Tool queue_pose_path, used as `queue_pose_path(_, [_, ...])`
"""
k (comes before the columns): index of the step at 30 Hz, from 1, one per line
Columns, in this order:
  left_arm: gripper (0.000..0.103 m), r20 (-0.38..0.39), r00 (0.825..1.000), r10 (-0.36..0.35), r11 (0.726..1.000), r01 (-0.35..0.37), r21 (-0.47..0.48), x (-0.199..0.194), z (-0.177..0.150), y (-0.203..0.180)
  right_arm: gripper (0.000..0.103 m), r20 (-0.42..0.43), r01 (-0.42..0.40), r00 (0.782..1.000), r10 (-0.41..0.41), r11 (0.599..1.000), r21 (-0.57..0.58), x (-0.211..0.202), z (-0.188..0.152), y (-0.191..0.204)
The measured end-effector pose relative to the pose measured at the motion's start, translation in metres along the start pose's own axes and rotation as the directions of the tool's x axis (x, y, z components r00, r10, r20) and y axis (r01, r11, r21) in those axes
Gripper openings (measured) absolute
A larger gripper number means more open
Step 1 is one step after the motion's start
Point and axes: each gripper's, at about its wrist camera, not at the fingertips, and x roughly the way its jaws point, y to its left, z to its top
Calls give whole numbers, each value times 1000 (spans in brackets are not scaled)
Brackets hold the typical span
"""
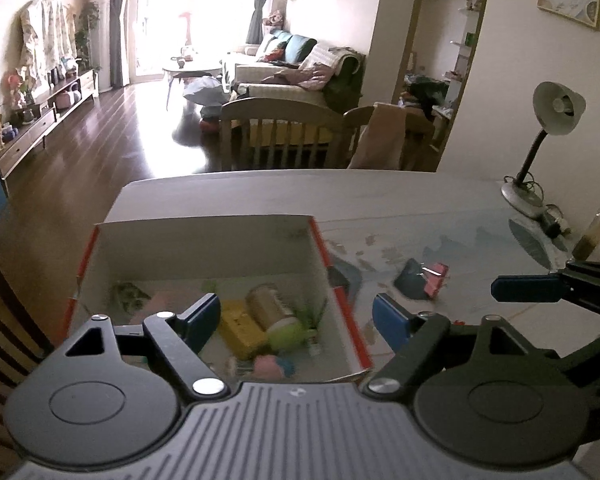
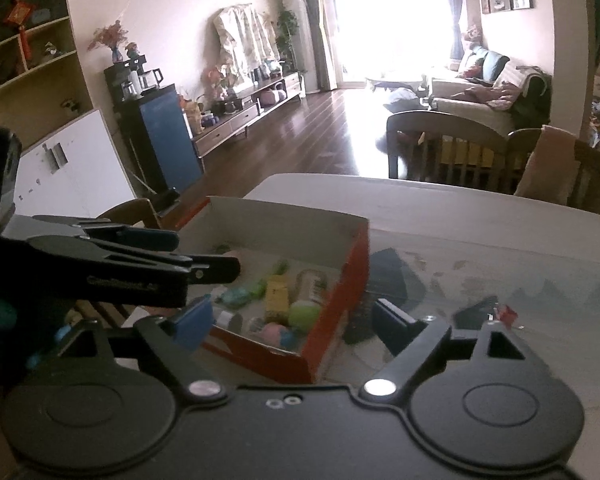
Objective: Organize rigid objects
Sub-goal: 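Withdraw both tools from the box toward the clip and keychain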
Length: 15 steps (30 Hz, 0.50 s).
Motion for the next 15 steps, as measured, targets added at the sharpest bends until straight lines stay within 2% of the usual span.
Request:
queue_pose_path(4, [87,8,1000,-5,1000,5,-12,5,2,-16,91,10,7,1000,-7,1000,5,-9,-5,-16])
queue_pose_path(6, [92,16,1000,-5,1000,5,-13,7,3,-24,92,13,10,1000,-11,1000,10,-14,-8,-25])
queue_pose_path(11, [93,32,999,-20,1000,20,-13,14,4,-47,96,23,23,999,-24,999,22,-26,-15,-48])
queue_pose_path(14, [103,41,999,-29,1000,29,-12,19,4,-63,96,19,47,999,-48,998,33,-31,-21,-64])
queue_pose_path(15, [103,47,998,-31,999,32,-12,21,4,-67,96,16,50,999,-51,998,39,-33,-23,-70])
